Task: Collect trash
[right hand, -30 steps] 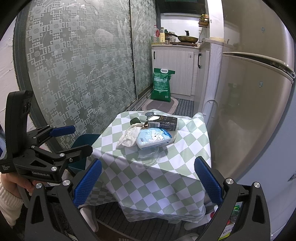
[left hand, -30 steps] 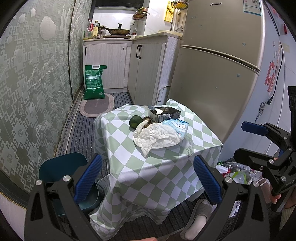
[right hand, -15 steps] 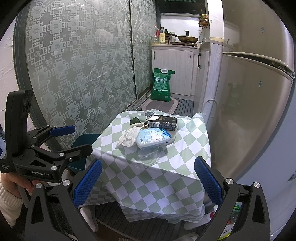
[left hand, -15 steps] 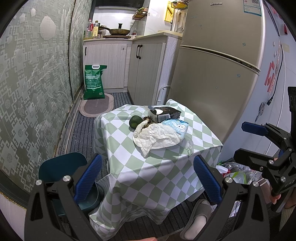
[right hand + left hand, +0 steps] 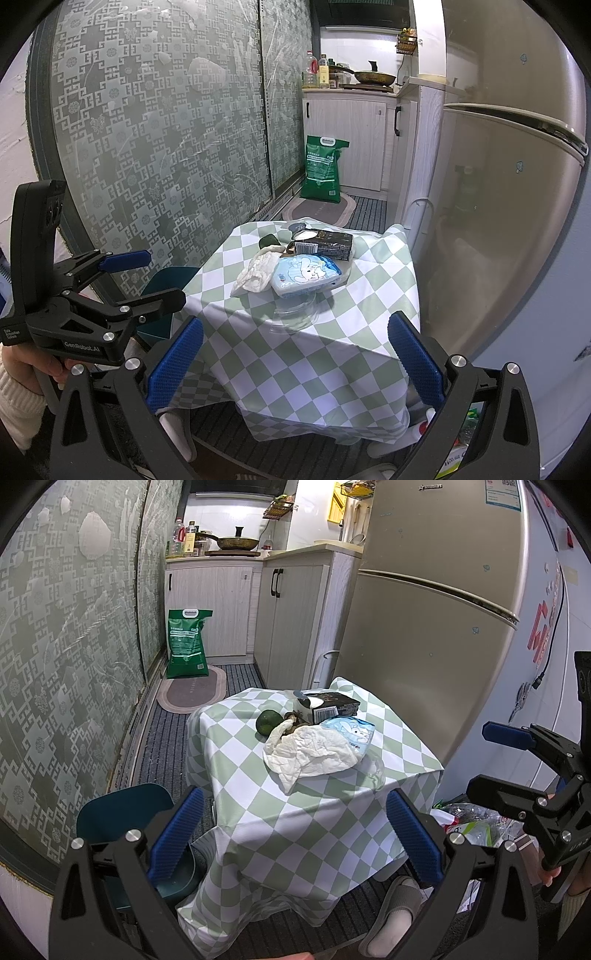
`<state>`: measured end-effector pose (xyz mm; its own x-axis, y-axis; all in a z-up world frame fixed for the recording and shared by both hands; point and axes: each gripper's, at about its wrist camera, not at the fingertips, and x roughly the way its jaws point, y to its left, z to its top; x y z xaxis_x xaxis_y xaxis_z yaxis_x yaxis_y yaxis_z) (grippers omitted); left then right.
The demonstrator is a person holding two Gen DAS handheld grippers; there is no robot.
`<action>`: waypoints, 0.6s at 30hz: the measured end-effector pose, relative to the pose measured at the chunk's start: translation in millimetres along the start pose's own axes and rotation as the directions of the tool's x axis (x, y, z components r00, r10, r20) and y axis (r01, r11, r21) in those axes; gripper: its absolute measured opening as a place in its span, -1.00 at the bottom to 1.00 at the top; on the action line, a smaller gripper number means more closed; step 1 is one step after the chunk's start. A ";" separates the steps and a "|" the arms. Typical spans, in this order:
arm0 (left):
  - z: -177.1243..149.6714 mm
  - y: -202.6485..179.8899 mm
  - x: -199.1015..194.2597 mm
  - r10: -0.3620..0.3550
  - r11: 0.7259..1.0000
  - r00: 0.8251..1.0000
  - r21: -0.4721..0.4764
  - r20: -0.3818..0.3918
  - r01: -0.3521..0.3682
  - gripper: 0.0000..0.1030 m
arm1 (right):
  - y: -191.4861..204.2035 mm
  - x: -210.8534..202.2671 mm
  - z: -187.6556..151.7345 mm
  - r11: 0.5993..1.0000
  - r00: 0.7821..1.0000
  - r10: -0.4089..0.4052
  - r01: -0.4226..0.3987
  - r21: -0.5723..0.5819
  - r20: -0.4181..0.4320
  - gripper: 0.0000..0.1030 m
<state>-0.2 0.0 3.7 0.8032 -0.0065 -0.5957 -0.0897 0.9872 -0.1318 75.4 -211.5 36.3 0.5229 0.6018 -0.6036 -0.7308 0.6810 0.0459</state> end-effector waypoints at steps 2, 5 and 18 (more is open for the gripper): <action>0.0 0.0 0.0 0.000 1.000 1.000 0.000 0.000 0.000 0.95 | -0.1 0.1 0.0 1.000 1.000 0.001 -0.001 0.000 -0.001 0.95; 0.0 -0.1 0.0 0.000 1.000 1.000 0.000 0.001 0.000 0.95 | 0.0 -0.3 0.2 1.000 1.000 0.000 0.000 -0.001 0.001 0.95; -4.4 -9.1 5.1 0.009 1.000 1.000 0.019 -0.002 -0.009 0.95 | -3.0 -1.8 0.7 1.000 1.000 -0.012 0.012 0.006 0.001 0.95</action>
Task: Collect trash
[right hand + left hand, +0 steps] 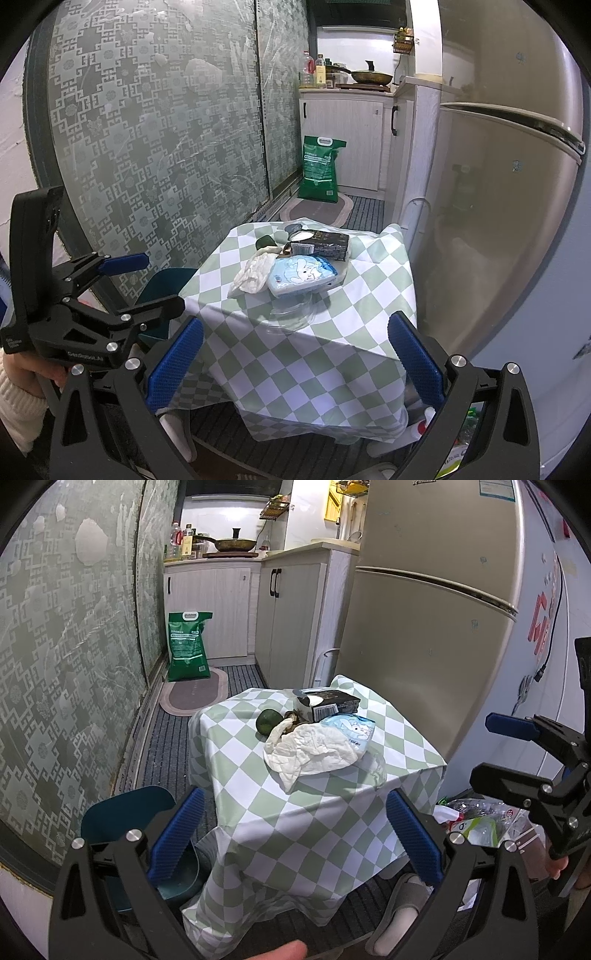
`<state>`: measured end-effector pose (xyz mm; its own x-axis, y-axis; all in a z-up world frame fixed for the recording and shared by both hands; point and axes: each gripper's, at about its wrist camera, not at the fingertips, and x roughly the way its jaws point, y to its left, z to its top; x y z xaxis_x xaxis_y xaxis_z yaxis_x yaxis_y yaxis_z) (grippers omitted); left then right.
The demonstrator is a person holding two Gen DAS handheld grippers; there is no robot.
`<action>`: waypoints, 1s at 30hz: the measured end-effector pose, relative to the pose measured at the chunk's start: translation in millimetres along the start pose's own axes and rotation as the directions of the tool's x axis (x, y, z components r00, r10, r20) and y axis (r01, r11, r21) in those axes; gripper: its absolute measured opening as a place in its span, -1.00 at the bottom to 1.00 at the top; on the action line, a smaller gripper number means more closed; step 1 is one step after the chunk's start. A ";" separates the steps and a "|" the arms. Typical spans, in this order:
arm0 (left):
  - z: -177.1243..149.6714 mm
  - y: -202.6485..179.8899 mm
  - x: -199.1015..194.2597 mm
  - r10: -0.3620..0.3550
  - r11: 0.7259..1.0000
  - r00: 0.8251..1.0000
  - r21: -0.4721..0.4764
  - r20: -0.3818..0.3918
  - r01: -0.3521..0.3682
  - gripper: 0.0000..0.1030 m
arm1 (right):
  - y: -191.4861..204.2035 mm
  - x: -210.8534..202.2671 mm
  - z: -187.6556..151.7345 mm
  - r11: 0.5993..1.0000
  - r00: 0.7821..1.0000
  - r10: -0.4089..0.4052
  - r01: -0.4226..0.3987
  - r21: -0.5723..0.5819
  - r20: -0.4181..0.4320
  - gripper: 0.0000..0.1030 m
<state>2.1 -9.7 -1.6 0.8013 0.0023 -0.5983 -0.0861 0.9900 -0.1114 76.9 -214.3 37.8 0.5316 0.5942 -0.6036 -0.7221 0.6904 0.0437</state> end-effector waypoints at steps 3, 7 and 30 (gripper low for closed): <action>-0.5 2.6 2.3 0.006 1.000 1.000 -0.011 -0.008 -0.006 0.79 | -0.3 0.3 2.3 1.000 1.000 0.012 -0.012 0.003 -0.003 0.80; 0.9 10.4 1.7 0.006 1.000 1.000 -0.008 -0.006 -0.006 0.73 | -0.2 4.5 5.3 1.000 0.999 0.030 -0.029 0.011 -0.022 0.64; 32.3 15.5 104.3 -0.153 0.928 0.938 0.282 -0.311 0.245 0.12 | -17.2 25.6 13.3 0.991 0.995 0.072 -0.065 0.119 -0.062 0.49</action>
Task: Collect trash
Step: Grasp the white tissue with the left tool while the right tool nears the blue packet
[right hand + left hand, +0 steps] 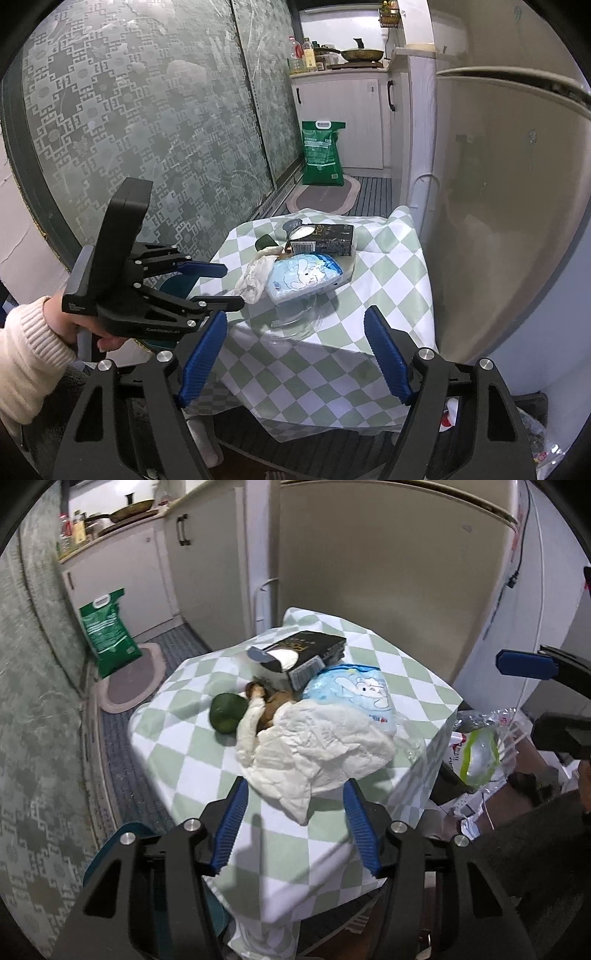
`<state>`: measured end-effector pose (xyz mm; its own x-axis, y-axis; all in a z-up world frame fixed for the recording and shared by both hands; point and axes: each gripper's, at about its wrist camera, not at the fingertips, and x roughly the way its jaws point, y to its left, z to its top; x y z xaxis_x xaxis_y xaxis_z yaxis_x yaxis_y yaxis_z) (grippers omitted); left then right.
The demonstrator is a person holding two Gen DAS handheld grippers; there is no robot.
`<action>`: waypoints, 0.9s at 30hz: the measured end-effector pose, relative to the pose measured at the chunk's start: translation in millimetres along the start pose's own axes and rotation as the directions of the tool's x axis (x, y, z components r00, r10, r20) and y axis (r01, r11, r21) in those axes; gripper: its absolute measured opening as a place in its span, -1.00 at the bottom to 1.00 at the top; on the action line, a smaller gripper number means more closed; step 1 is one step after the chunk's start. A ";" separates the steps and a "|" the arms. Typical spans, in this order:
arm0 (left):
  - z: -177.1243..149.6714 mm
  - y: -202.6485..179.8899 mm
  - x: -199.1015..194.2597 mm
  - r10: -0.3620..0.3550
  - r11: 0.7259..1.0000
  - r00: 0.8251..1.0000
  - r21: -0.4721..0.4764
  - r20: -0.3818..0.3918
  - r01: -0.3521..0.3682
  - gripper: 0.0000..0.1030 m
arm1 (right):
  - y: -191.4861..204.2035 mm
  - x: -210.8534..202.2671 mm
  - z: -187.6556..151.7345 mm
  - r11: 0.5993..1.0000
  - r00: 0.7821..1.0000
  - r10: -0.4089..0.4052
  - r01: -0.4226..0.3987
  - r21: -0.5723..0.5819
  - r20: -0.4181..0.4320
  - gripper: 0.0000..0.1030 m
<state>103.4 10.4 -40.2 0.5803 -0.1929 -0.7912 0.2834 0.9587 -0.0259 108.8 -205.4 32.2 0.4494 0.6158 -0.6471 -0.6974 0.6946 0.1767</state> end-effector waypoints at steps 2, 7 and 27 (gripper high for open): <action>2.7 -1.8 3.5 -0.013 1.000 1.000 0.017 -0.005 0.013 0.09 | -0.8 3.2 0.3 1.000 1.000 0.010 -0.010 0.008 -0.007 0.45; 4.4 -1.4 10.8 -0.039 0.999 0.999 0.016 -0.025 0.040 -0.61 | 1.0 9.0 0.5 1.000 1.000 0.014 -0.014 0.009 -0.024 0.38; -4.5 18.4 -57.0 0.002 0.970 0.991 -0.240 0.133 0.030 -0.94 | 18.1 70.2 19.6 0.961 0.995 0.015 -0.041 -0.274 -0.095 0.65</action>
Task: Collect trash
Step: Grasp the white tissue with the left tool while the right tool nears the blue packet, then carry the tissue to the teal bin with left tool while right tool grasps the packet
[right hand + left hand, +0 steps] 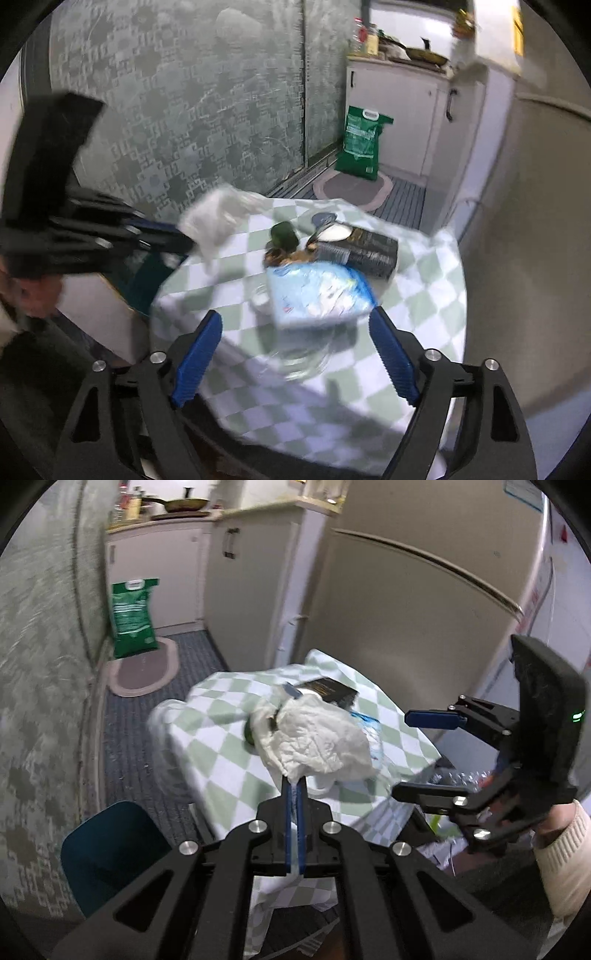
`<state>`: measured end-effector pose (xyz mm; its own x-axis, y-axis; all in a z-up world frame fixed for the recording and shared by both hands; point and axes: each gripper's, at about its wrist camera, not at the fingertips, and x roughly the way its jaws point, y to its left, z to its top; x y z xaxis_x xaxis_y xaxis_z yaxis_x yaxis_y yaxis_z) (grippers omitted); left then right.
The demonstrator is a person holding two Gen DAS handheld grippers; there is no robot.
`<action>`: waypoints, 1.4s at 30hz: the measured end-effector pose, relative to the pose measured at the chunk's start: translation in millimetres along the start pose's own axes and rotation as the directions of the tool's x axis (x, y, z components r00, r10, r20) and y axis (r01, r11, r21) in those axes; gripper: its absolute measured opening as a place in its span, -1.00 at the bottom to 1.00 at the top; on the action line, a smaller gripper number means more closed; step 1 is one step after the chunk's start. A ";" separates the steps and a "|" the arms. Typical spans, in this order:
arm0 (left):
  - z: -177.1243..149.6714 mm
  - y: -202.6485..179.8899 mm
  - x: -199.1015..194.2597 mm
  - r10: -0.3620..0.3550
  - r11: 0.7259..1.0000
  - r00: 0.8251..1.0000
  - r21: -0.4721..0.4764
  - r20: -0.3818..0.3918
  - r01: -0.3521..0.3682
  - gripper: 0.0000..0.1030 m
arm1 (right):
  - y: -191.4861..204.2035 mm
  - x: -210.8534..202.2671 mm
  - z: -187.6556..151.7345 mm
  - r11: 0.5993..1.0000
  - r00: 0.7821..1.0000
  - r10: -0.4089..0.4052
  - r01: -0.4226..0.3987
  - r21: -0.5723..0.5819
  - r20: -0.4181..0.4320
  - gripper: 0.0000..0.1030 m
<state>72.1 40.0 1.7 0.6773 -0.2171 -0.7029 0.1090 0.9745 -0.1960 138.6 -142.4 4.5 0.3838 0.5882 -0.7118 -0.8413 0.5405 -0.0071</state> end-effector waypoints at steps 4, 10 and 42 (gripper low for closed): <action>-0.9 3.6 -8.2 0.031 0.999 0.999 -0.015 0.022 -0.031 -0.94 | -15.5 15.8 4.9 1.000 1.000 0.025 -0.025 0.002 0.005 0.74; -1.7 7.5 -12.3 0.033 0.999 0.999 -0.021 0.033 -0.032 -0.94 | -31.3 42.8 5.2 0.995 0.996 0.090 -0.090 0.034 -0.012 0.75; -39.1 104.9 -21.1 0.225 0.943 0.972 -0.237 -0.066 -0.235 -0.94 | -22.9 42.1 18.4 0.991 0.992 0.122 -0.119 0.063 -0.033 0.41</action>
<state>40.8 144.6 -30.8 0.6347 0.0047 -0.7727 -0.2287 0.9563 -0.1821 181.1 -118.9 -12.4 0.2659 0.6293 -0.7303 -0.8556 0.5031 0.1220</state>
